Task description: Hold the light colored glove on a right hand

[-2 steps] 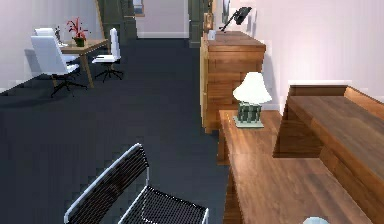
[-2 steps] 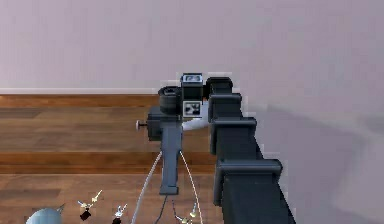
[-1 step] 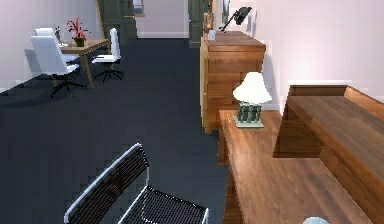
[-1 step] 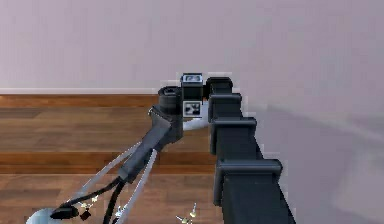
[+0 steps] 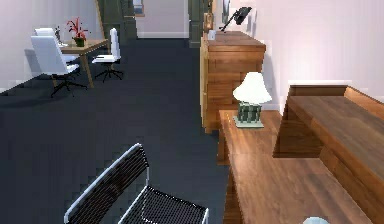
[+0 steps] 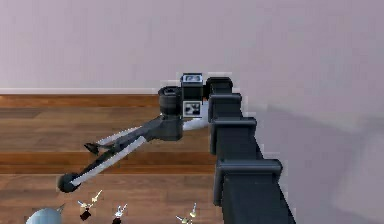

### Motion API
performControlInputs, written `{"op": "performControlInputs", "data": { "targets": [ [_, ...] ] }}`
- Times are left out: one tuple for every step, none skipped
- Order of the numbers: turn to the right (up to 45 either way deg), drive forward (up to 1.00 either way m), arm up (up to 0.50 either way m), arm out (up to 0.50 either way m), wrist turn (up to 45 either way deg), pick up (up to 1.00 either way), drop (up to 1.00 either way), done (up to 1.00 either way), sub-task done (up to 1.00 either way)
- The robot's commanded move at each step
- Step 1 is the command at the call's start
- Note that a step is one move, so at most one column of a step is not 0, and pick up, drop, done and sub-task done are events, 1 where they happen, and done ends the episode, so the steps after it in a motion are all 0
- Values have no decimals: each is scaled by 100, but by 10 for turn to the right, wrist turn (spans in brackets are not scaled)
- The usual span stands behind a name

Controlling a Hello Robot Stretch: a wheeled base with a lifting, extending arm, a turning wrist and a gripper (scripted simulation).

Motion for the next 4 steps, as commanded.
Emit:
{"op": "performControlInputs", "data": {
  "targets": [
    [0, 0, 0, 0, 450, 0, 0, 0, 0],
    [0, 0, 0, 0, 450, 0, 0, 0, 0],
    [0, 0, 0, 0, 30, 0, 0, 0, 0],
    [0, 0, 0, 0, 0, 100, 0, 0, 0]
  ]
}}
